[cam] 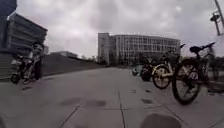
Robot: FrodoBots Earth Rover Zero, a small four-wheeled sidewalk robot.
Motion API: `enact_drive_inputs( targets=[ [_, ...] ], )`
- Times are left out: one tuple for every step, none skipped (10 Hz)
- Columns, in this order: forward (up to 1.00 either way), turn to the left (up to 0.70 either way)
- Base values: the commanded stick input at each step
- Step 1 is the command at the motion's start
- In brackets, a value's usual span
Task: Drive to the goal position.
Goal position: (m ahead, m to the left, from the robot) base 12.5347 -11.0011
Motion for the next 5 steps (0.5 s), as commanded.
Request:
enact_drive_inputs(
  targets=[
    [0.70,0.00],
    [0.70,0.00],
    [0.70,0.00],
    [0.70,0.00],
    [0.70,0.00]
  ],
)
